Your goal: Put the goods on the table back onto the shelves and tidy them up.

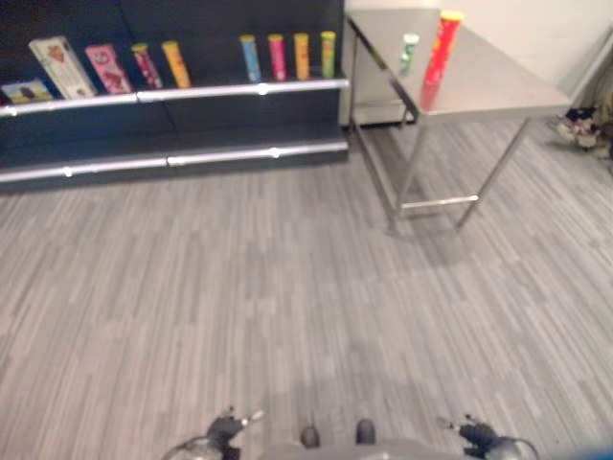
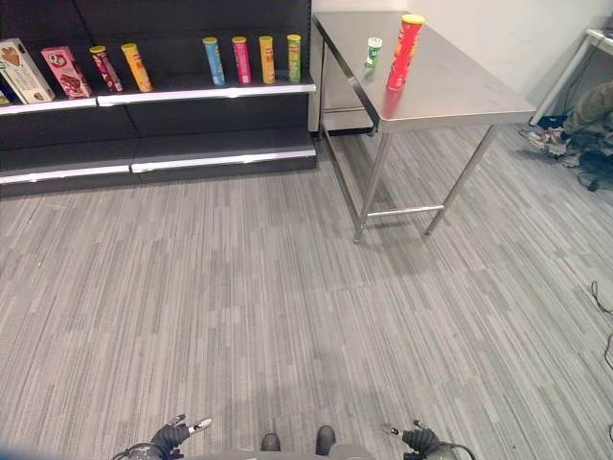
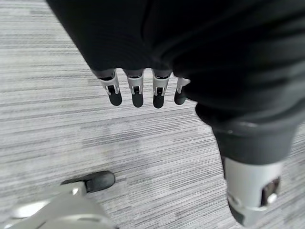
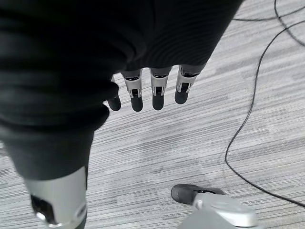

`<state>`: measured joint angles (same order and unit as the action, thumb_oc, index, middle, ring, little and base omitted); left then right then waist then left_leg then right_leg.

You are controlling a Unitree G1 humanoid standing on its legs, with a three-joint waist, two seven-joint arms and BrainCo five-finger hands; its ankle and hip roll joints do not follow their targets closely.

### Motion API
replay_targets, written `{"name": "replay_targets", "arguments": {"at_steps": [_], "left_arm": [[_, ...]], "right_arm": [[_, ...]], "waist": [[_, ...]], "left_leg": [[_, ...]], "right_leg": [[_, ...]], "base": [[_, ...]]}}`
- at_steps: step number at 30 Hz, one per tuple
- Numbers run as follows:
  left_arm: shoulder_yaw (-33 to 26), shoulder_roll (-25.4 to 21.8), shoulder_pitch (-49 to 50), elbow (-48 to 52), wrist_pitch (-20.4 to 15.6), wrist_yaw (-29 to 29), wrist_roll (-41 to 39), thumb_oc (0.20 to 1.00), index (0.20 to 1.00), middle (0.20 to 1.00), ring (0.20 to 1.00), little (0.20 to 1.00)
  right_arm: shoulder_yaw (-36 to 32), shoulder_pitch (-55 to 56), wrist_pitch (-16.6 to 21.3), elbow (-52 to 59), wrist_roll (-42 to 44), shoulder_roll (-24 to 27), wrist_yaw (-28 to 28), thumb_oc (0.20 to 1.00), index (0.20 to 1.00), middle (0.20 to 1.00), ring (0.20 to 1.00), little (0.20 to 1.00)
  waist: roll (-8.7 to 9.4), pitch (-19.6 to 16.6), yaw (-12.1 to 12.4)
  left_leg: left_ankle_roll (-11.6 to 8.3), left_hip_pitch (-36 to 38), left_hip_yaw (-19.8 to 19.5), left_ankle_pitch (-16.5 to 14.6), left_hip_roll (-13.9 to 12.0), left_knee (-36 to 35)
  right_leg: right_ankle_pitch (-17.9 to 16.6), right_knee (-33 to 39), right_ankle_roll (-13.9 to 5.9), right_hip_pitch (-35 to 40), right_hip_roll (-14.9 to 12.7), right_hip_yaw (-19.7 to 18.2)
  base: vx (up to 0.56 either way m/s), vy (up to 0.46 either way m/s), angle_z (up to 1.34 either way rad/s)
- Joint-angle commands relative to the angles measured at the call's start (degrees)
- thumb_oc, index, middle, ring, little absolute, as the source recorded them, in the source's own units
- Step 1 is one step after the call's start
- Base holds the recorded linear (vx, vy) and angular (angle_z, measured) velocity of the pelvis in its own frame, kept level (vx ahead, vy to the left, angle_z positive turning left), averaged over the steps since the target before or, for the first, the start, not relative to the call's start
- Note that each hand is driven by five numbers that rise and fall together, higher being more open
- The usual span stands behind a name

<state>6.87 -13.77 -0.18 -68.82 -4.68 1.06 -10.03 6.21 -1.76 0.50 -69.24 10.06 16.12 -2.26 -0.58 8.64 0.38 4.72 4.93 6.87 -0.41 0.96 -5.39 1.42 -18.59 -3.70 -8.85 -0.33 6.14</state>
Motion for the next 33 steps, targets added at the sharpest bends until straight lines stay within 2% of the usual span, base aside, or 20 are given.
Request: {"name": "replay_targets", "arguments": {"at_steps": [1, 3, 6, 7, 8, 9, 11, 13, 15, 18, 19, 21, 22, 23, 25, 26, 28, 29, 32, 33], "left_arm": [[0.51, -1.53, -0.59, -0.09, -1.07, 0.37, 0.29, 1.000, 1.000, 1.000, 1.000, 1.000], [0.76, -1.56, -0.73, 0.14, -1.14, 0.33, 0.26, 1.000, 1.000, 1.000, 1.000, 1.000], [1.39, -1.67, -1.53, 0.21, -1.11, 0.36, 0.53, 1.000, 1.000, 1.000, 1.000, 1.000], [1.40, -1.65, -1.52, 0.21, -1.11, 0.36, 0.53, 1.000, 1.000, 1.000, 1.000, 1.000], [1.68, -1.61, -1.93, 0.16, -1.17, 0.47, 0.82, 1.000, 1.000, 1.000, 1.000, 1.000], [1.83, -1.53, -1.95, 0.19, -1.16, 0.40, 0.92, 1.000, 1.000, 1.000, 1.000, 1.000], [1.78, -1.45, -1.95, 0.19, -1.26, 0.34, 0.95, 1.000, 1.000, 1.000, 1.000, 1.000], [1.85, -0.98, -1.10, 0.24, -1.39, -0.37, 1.70, 1.000, 1.000, 1.000, 1.000, 1.000], [2.12, -1.16, -0.78, 0.03, -1.40, -0.66, 2.48, 1.000, 1.000, 1.000, 1.000, 1.000], [2.42, -0.77, -0.77, 0.01, -1.26, -0.81, 2.47, 1.000, 1.000, 1.000, 1.000, 1.000], [2.22, -0.63, -0.91, -0.02, -1.26, -0.84, 1.20, 1.000, 1.000, 1.000, 1.000, 1.000], [2.08, -0.63, -0.93, 0.15, -1.22, -0.90, 0.51, 1.000, 1.000, 1.000, 1.000, 1.000], [1.97, -0.55, -1.00, 0.48, -1.12, -0.85, -0.29, 1.000, 1.000, 1.000, 1.000, 1.000], [1.72, -0.76, -1.08, 1.12, -0.90, -0.84, -1.10, 1.000, 1.000, 1.000, 1.000, 1.000], [1.23, -1.07, -0.95, 1.97, -0.68, -0.42, -2.18, 1.000, 1.000, 1.000, 1.000, 1.000], [0.82, -0.99, -0.76, 2.25, -0.88, -0.42, -3.54, 1.000, 1.000, 1.000, 1.000, 1.000], [0.37, -0.87, -0.42, 2.35, -1.00, -0.33, -4.78, 1.000, 1.000, 1.000, 1.000, 1.000], [0.06, -0.66, 0.05, 2.01, -1.04, -0.34, -5.17, 1.000, 1.000, 1.000, 1.000, 1.000], [-0.32, -0.48, 0.59, 1.81, -1.13, -0.43, -5.94, 1.000, 1.000, 1.000, 1.000, 1.000], [-0.59, -0.43, 0.84, 1.51, -1.29, -0.46, -6.03, 1.000, 1.000, 1.000, 1.000, 1.000]], "right_arm": [[0.59, 0.83, 0.73, -0.05, 0.45, 0.19, -0.36, 1.000, 1.000, 1.000, 1.000, 1.000], [0.50, 1.12, 0.75, -0.12, 0.54, 0.23, -0.31, 1.000, 1.000, 1.000, 1.000, 1.000], [0.18, 1.44, 0.67, -0.48, 0.72, 0.24, -0.21, 1.000, 1.000, 1.000, 1.000, 1.000], [0.18, 1.45, 0.67, -0.48, 0.72, 0.26, -0.21, 1.000, 1.000, 1.000, 1.000, 1.000], [0.18, 1.66, 0.48, -0.52, 0.29, 0.44, -0.15, 1.000, 1.000, 1.000, 1.000, 1.000], [0.18, 2.00, 0.40, -0.48, 0.06, 0.41, -0.02, 1.000, 1.000, 1.000, 1.000, 1.000], [0.11, 2.28, 0.29, -0.47, -0.22, 0.52, 0.08, 1.000, 1.000, 1.000, 1.000, 1.000], [-0.25, 3.72, 0.14, -0.43, -1.56, 0.73, 0.62, 1.000, 1.000, 1.000, 1.000, 1.000], [-0.26, 4.76, 0.18, -0.29, -1.81, 0.92, 0.95, 1.000, 1.000, 1.000, 1.000, 1.000], [-0.07, 4.72, 0.12, -0.23, -2.03, 1.74, 1.11, 1.000, 1.000, 1.000, 1.000, 1.000], [-0.32, 4.72, 0.67, 0.09, -0.92, 1.86, 0.79, 1.000, 1.000, 1.000, 1.000, 1.000], [-0.53, 4.48, 0.79, 0.47, 0.23, 2.08, 0.69, 1.000, 1.000, 1.000, 1.000, 1.000], [-0.11, 3.77, 1.26, 0.66, 1.03, 2.41, 0.52, 1.000, 1.000, 1.000, 1.000, 1.000], [0.37, 3.06, 1.29, 0.97, 1.31, 2.52, 0.27, 1.000, 1.000, 1.000, 1.000, 1.000], [0.91, 1.77, 1.23, 1.76, 1.74, 2.88, -0.26, 1.000, 1.000, 1.000, 1.000, 1.000], [1.60, 0.58, 1.31, 2.32, 2.31, 2.97, -0.32, 1.000, 1.000, 1.000, 1.000, 1.000], [2.20, -0.24, 1.42, 3.18, 2.55, 2.74, -0.26, 1.000, 1.000, 1.000, 1.000, 1.000], [2.85, -0.36, 1.61, 3.36, 2.17, 2.50, -0.17, 1.000, 1.000, 1.000, 1.000, 1.000], [2.89, 0.06, 1.67, 2.80, 1.89, 2.12, -0.28, 1.000, 1.000, 1.000, 1.000, 1.000], [2.79, 0.29, 1.75, 2.39, 1.68, 1.92, -0.40, 1.000, 1.000, 1.000, 1.000, 1.000]], "waist": [[1.23, 0.72, -0.50], [1.10, 0.89, -0.99], [1.78, 1.40, -2.55], [1.58, 1.54, -2.64], [2.18, 1.89, -3.67], [2.57, 1.92, -3.95], [2.42, 2.09, -4.35], [2.70, 1.32, -4.97], [2.74, 0.51, -5.36], [1.44, -0.97, -6.11], [1.08, -1.29, -6.15], [1.04, -1.40, -6.00], [0.93, -1.75, -5.82], [1.56, -1.53, -5.37], [2.83, -0.35, -4.05], [3.83, 1.03, -2.18], [4.57, 1.77, -0.37], [4.72, 2.18, 1.26], [3.39, 1.53, 2.75], [2.71, 1.36, 3.33]], "left_leg": [[-1.35, 3.26, -4.57, -5.16, 2.40, 0.98], [-1.56, 4.01, -5.35, -5.71, 2.28, 0.81], [-2.66, 5.84, -8.01, -7.64, 2.21, 0.88], [-2.70, 6.09, -8.11, -7.76, 1.99, 0.85], [-3.45, 8.16, -9.82, -9.58, 1.83, 0.79], [-3.79, 8.99, -10.29, -10.15, 1.89, 0.93], [-4.26, 10.44, -10.96, -10.92, 1.33, 0.77], [-5.80, 14.80, -11.90, -12.48, 0.37, 0.39], [-6.52, 16.42, -12.27, -13.11, -0.47, 0.50], [-9.24, 16.10, -12.10, -8.05, -3.82, 6.08], [-10.38, 14.44, -12.43, -4.04, -4.48, 10.64], [-11.09, 12.69, -12.26, -1.53, -4.62, 14.07], [-13.12, 9.19, -11.49, 4.94, -5.40, 23.48], [-13.30, 5.72, -10.56, 7.83, -5.63, 29.57], [-11.14, 0.36, -7.23, 8.53, -6.76, 39.23], [-8.58, -5.68, -4.76, 3.72, -6.43, 42.94], [-7.53, -11.64, -3.64, 1.19, -5.33, 40.86], [-7.14, -15.31, -3.07, -0.12, -4.44, 32.43], [-7.94, -16.54, -3.63, 4.19, -3.82, 13.40], [-8.43, -17.23, -4.59, 7.36, -3.14, 9.05]], "right_leg": [[-6.08, -6.80, -4.82, -2.33, -9.25, -0.77], [-5.90, -5.61, -4.50, -3.50, -8.76, -0.79], [-6.83, 7.22, -4.95, -5.10, -7.58, -1.17], [-6.85, 7.46, -4.93, -4.70, -7.41, -0.96], [-9.91, 15.04, -6.07, -6.05, -7.14, -1.84], [-10.99, 17.44, -6.69, -6.76, -7.37, -1.49], [-12.10, 20.03, -7.19, -6.88, -7.22, -0.22], [-14.52, 22.51, -8.24, -8.39, -8.13, 5.15], [-14.59, 21.93, -7.89, -7.82, -8.27, 7.35], [-14.22, 19.81, -5.50, -5.87, -5.10, 6.39], [-13.75, 19.56, -4.63, -4.93, -4.10, 6.44], [-13.03, 19.80, -3.90, -3.60, -3.34, 6.38], [-11.09, 20.94, -1.86, -0.68, -1.79, 6.63], [-9.65, 21.57, -0.70, 1.30, -1.52, 6.37], [-7.39, 22.23, 1.09, 4.94, -0.90, 5.11], [-5.60, 22.28, 1.67, 8.00, -0.94, 3.09], [-4.17, 22.52, 1.56, 10.39, -1.27, 1.50], [-2.74, 22.90, 0.94, 12.88, -1.23, 0.16], [-0.30, 23.43, 0.44, 16.45, 0.18, -0.76], [0.67, 23.49, 0.50, 17.92, 1.20, -1.52]], "base": [[0.22, 0.074, 0.26], [0.19, 0.004, 0.28], [0.24, -0.066, 0.33], [0.35, -0.088, 0.48], [0.37, -0.077, 0.47], [0.50, -0.102, 0.50], [0.36, -0.069, 0.46], [0.57, -0.142, 0.43], [0.45, -0.156, 0.50], [0.48, -0.197, 0.59], [0.27, -0.136, 0.42], [0.31, -0.155, 0.14], [0.49, -0.259, 0.02], [0.50, -0.289, 0.07], [0.42, -0.240, -0.04], [0.43, -0.178, -0.41], [0.43, -0.034, -0.42], [0.45, 0.075, -0.83], [0.45, 0.133, -0.80], [0.43, 0.138, -0.22]]}}
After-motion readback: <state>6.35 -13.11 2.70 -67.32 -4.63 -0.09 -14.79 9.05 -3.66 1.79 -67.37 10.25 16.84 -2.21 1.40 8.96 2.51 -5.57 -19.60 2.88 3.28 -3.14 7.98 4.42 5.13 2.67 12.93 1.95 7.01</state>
